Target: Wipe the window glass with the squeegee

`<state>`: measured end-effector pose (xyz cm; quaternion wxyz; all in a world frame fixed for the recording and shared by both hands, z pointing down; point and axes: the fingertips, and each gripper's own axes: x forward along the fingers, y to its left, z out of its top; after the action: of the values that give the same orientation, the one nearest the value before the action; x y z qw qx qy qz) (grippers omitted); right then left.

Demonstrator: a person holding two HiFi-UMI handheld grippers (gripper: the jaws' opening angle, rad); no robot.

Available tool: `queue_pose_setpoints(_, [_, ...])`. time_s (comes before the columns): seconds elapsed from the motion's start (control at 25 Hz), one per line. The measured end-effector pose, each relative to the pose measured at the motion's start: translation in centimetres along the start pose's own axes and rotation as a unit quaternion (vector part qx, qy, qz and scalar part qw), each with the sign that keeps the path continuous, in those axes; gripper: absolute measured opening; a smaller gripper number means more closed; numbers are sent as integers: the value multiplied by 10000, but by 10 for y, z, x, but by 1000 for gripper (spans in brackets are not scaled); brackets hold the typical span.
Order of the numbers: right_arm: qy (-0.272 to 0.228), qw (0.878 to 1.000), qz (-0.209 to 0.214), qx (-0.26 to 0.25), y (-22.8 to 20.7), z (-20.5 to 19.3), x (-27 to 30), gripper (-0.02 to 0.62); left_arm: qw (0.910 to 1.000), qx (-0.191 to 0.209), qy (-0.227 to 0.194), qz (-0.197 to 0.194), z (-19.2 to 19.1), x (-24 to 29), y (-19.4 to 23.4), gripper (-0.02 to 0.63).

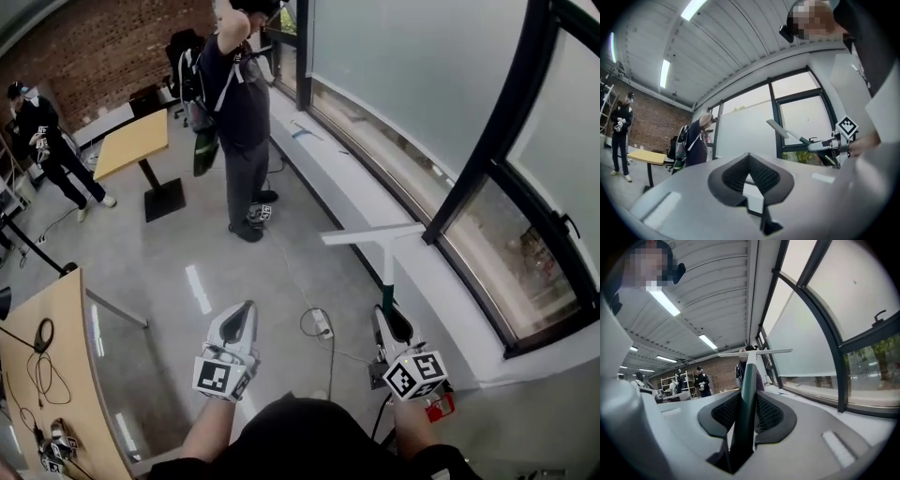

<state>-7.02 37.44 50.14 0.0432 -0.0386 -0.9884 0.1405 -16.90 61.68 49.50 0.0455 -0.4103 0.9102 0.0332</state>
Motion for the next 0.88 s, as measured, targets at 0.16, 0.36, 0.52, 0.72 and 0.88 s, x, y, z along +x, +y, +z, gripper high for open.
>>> queue_pose_setpoints(0.16, [-100, 9983, -566, 101, -48, 8, -30, 95, 9989, -121, 33, -442, -8, 47, -30, -2])
queue_pose_setpoints(0.36, [-139, 9912, -1305, 192, -97, 7, -73, 95, 9934, -313, 168, -1088, -22, 95, -77, -2])
queue_pose_setpoints(0.52, [-239, 9810, -1900, 309, -123, 9, -100, 95, 9852, -371, 277, -1648, -29, 128, -105, -2])
queue_pose_setpoints(0.72, [-427, 9679, -2451, 369, -141, 16, -110, 95, 9741, -328, 226, -2226, -33, 169, -125, -2])
queue_pose_setpoints(0.88, [-615, 9560, -2851, 316, -151, 32, -108, 95, 9626, -367, 156, -2682, -30, 210, -136, -2])
